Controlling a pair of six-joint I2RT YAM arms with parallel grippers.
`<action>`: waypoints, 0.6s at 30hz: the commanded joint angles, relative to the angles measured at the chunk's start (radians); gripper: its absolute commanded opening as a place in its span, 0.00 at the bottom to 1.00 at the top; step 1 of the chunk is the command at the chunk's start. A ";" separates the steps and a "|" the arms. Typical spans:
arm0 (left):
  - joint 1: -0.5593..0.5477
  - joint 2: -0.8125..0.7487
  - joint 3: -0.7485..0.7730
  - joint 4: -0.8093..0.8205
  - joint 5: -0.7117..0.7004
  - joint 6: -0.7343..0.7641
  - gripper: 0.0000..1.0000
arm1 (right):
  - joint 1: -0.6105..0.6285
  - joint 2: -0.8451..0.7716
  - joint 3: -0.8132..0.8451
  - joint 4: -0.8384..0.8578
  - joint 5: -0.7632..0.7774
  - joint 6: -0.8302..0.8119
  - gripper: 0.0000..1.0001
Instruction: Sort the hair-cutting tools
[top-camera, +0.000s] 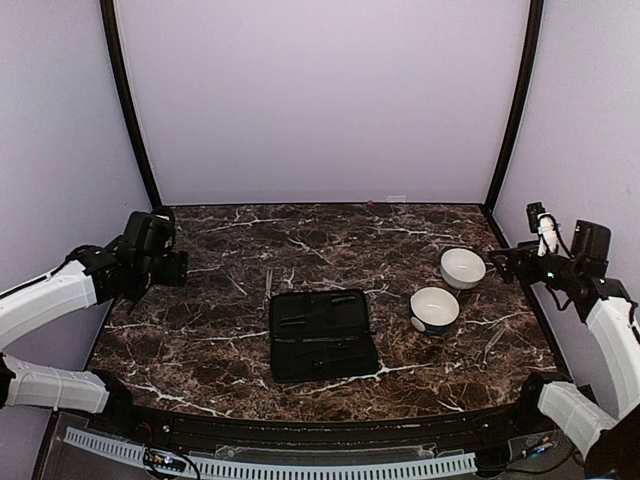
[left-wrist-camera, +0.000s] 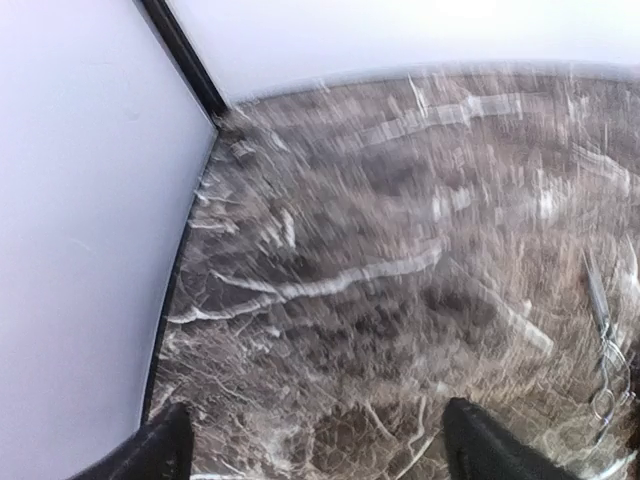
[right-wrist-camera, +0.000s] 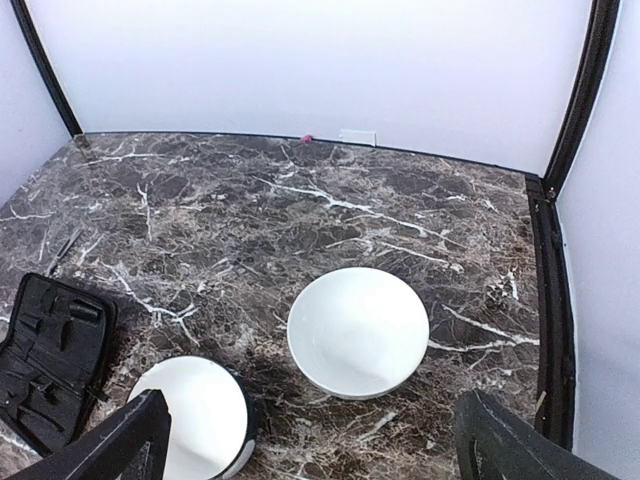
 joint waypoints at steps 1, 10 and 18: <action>0.040 0.133 0.045 -0.023 0.391 0.064 0.57 | -0.047 -0.108 -0.041 0.126 -0.153 0.067 1.00; 0.026 0.308 0.117 -0.035 0.673 0.047 0.39 | -0.060 -0.044 -0.032 0.092 -0.110 -0.029 0.97; -0.088 0.482 0.221 -0.065 0.654 0.010 0.42 | -0.065 -0.077 -0.041 0.105 -0.104 -0.039 0.97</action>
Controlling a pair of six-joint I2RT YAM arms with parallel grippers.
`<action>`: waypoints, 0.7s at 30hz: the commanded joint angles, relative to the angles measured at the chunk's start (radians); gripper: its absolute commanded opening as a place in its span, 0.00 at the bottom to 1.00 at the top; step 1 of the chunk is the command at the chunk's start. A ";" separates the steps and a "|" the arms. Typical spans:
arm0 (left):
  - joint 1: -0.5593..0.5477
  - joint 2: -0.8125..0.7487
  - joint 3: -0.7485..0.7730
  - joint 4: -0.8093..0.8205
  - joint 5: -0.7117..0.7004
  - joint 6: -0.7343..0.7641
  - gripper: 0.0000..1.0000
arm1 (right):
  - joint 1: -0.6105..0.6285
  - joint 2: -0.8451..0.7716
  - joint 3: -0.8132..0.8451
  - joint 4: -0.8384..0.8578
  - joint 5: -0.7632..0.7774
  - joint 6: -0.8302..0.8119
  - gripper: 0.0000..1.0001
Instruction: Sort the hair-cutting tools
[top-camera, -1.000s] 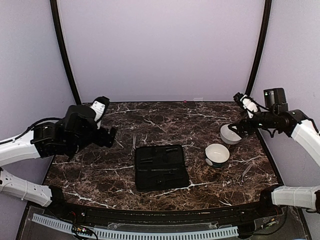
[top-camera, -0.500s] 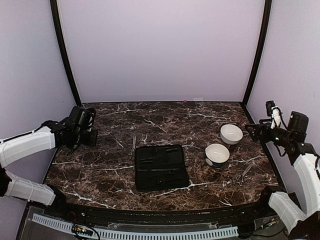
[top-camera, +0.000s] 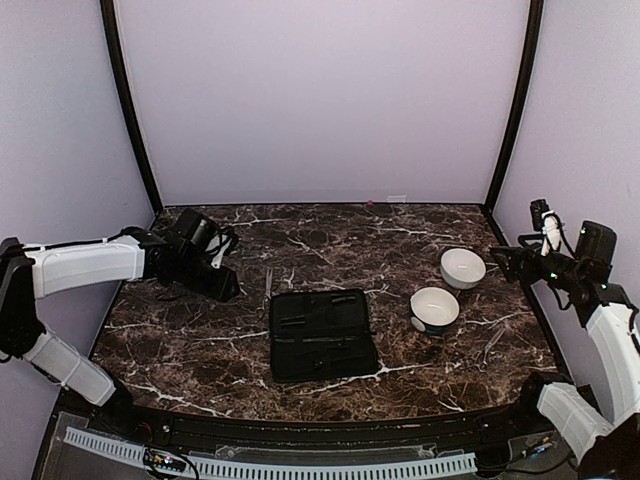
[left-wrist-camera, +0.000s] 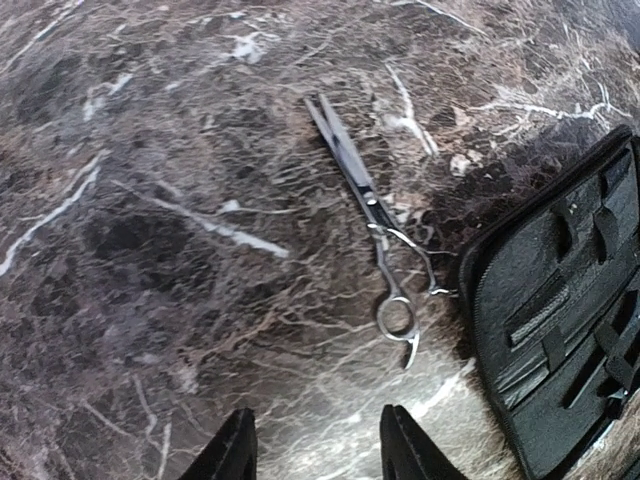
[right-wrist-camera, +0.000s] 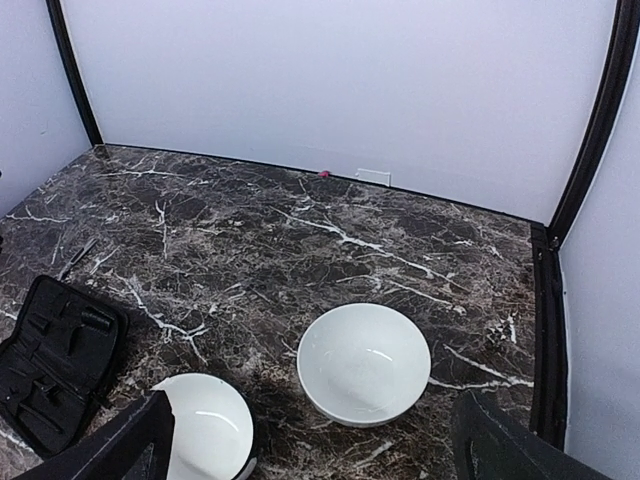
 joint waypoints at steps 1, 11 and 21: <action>-0.092 0.145 0.120 -0.063 -0.012 -0.029 0.40 | -0.009 -0.007 0.001 0.036 0.003 -0.021 0.97; -0.134 0.366 0.270 -0.124 -0.059 -0.092 0.38 | -0.009 0.007 0.002 0.028 -0.010 -0.026 0.97; -0.133 0.534 0.397 -0.145 -0.126 -0.121 0.35 | -0.010 0.007 0.005 0.016 -0.033 -0.028 0.97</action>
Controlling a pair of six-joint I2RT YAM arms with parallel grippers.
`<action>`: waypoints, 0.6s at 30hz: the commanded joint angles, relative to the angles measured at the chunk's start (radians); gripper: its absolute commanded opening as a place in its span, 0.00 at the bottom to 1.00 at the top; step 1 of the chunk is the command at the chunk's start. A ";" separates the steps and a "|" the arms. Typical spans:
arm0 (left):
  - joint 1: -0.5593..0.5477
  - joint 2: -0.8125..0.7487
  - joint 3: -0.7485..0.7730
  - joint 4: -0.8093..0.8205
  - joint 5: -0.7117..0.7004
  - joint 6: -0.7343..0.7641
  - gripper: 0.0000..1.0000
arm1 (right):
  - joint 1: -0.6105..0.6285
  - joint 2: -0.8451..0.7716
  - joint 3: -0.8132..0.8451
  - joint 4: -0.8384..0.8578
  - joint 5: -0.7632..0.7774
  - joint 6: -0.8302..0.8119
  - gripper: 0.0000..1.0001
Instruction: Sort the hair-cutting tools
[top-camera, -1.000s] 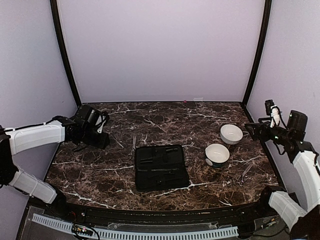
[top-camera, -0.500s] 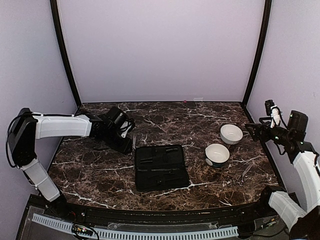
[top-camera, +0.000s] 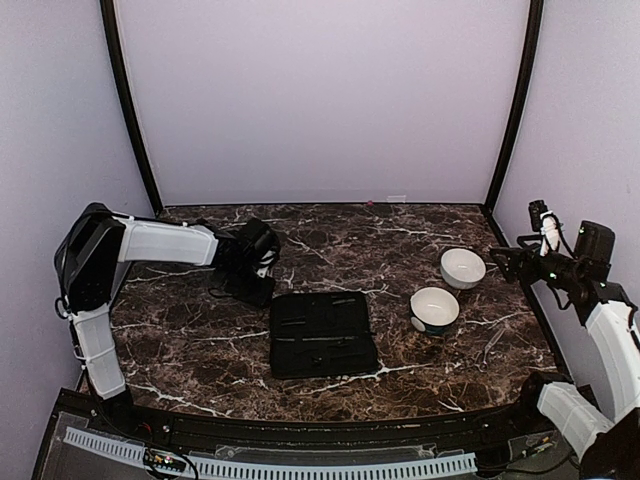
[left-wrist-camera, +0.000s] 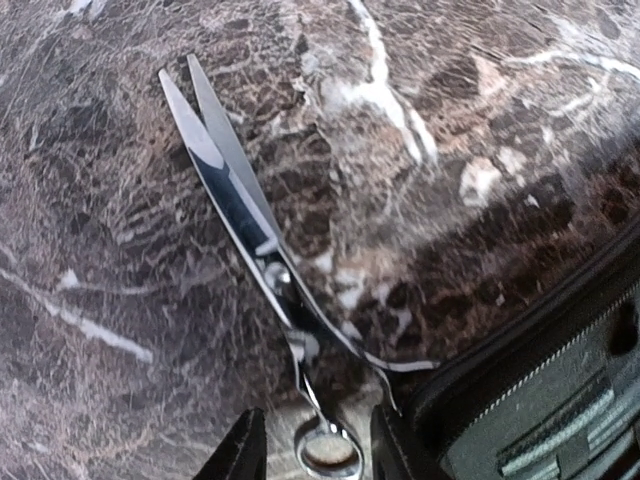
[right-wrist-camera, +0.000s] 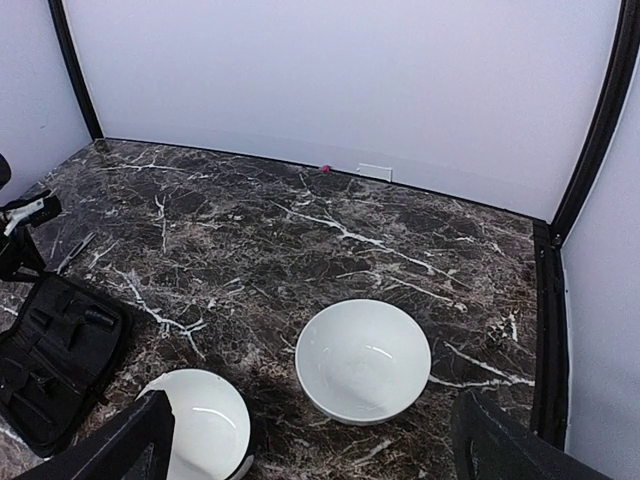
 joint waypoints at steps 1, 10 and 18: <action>0.002 0.060 0.067 -0.048 -0.069 -0.034 0.34 | -0.006 -0.004 0.006 0.011 -0.031 -0.010 0.97; 0.014 0.129 0.121 -0.107 -0.090 -0.039 0.20 | -0.006 0.030 0.010 0.008 -0.033 -0.012 0.96; 0.093 0.021 -0.014 -0.186 -0.142 0.031 0.07 | -0.005 0.059 0.012 0.003 -0.042 -0.012 0.96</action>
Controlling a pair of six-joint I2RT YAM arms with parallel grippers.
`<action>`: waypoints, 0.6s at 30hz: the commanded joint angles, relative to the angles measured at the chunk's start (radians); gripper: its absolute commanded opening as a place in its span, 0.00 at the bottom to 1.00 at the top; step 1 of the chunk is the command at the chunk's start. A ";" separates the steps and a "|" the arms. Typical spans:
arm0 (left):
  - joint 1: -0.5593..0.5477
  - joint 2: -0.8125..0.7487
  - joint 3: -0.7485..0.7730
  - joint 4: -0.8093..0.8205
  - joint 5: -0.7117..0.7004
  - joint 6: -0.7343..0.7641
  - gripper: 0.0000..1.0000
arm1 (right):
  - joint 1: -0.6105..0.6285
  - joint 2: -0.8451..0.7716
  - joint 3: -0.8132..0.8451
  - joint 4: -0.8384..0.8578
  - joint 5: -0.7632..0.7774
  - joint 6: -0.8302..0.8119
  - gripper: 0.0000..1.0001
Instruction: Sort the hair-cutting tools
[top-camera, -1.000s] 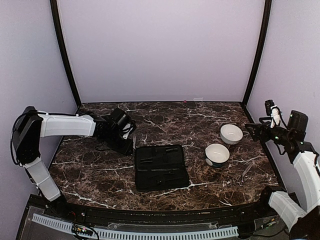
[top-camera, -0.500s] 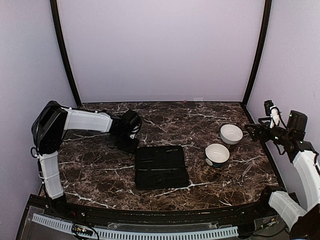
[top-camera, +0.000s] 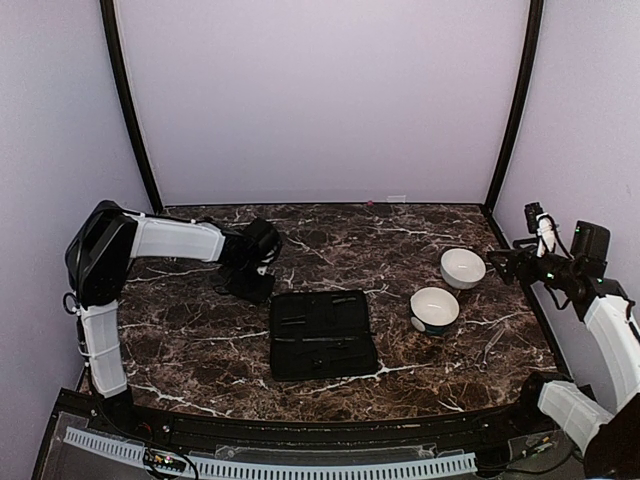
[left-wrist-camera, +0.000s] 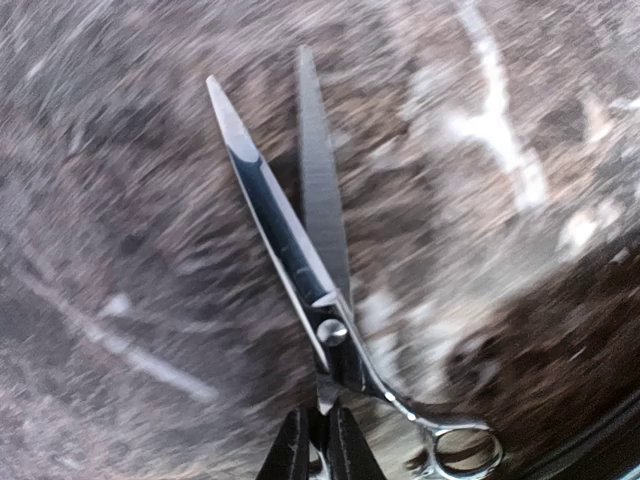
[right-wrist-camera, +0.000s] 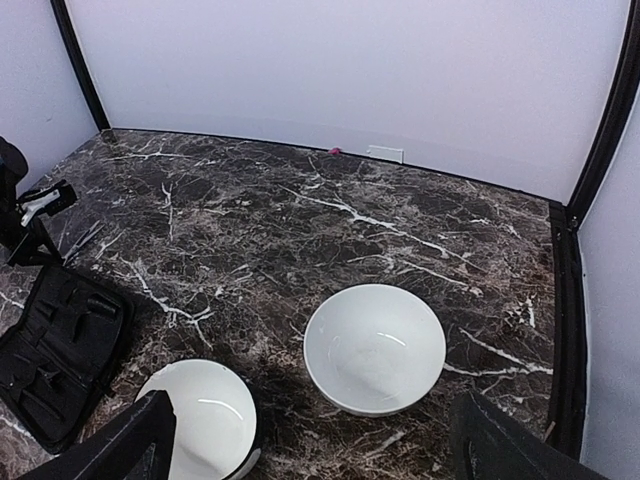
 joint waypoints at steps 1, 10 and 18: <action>0.088 -0.099 -0.134 -0.123 -0.056 0.060 0.06 | -0.006 0.017 0.012 0.008 -0.023 -0.008 0.95; 0.159 -0.297 -0.269 -0.098 -0.048 0.139 0.16 | -0.007 0.045 0.012 0.009 -0.035 -0.008 0.95; 0.165 -0.265 -0.140 -0.127 -0.022 0.061 0.42 | -0.006 0.022 0.011 0.000 -0.035 -0.013 0.95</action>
